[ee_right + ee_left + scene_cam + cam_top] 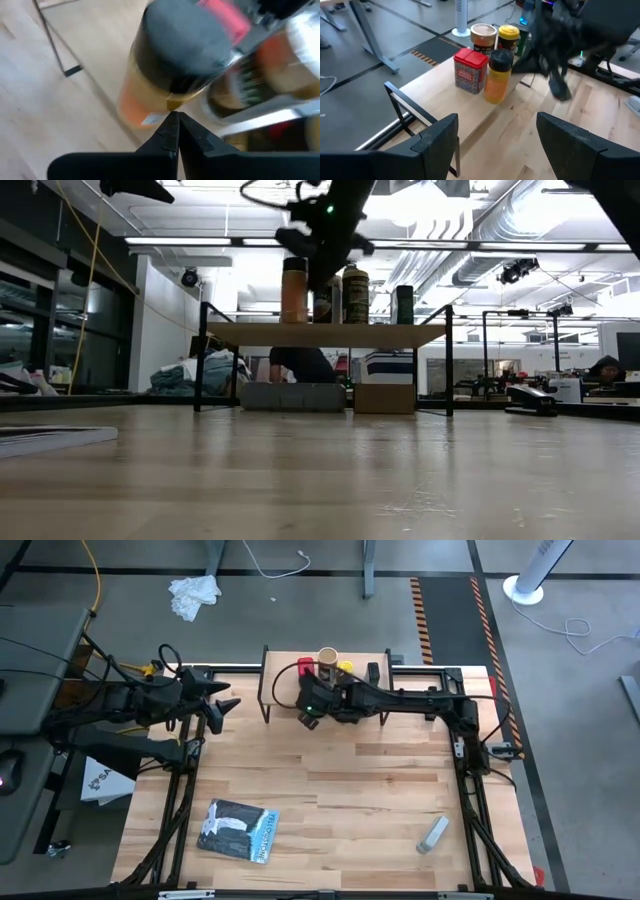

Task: Shelf spices
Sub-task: Put the black seasoning bottle on the shelf

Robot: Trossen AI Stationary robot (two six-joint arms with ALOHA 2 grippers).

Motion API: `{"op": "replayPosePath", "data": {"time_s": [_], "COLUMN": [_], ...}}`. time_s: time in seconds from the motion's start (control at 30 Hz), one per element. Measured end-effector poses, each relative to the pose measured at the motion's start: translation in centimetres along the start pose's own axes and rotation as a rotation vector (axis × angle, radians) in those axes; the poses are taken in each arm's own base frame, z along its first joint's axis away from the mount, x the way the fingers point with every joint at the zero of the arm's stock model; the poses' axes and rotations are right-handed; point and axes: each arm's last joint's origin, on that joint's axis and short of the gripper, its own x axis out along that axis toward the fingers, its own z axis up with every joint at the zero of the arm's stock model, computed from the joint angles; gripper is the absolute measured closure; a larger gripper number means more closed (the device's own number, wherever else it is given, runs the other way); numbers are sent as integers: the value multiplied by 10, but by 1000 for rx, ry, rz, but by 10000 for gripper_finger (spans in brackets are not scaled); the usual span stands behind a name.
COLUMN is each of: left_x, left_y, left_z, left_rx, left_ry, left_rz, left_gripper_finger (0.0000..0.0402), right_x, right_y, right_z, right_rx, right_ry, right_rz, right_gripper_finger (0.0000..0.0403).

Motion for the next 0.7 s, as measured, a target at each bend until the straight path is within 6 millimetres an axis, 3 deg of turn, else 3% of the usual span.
{"op": "replayPosePath", "data": {"time_s": [0.27,0.7], "left_x": [0,0], "left_y": [1,2], "left_z": [1,1], "left_rx": [-2,-2], "left_ry": [-14,-29], "left_rz": [29,64], "left_gripper_finger": [135,135], "right_x": [18,18], "right_y": [20,27], "right_z": [5,25], "right_rx": [73,110], "right_ry": [-74,-219], "right_rz": [89,234], "right_gripper_finger": [403,403]}}
